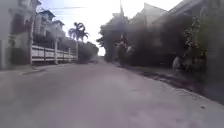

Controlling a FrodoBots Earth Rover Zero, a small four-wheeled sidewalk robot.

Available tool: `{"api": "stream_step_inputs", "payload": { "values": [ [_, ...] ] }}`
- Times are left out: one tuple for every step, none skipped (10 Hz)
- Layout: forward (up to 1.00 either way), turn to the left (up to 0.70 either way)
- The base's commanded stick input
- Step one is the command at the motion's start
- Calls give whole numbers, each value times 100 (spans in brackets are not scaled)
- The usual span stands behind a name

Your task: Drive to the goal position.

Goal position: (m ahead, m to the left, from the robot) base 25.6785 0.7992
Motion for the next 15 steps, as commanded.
{"api": "stream_step_inputs", "payload": {
  "values": [
    [100, 0],
    [100, 0],
    [100, 0],
    [100, 0],
    [100, 0],
    [100, 0],
    [100, 0],
    [100, 0],
    [100, 0],
    [100, 0],
    [100, 0],
    [100, 0],
    [100, 0],
    [100, 0],
    [100, 0]
  ]
}}
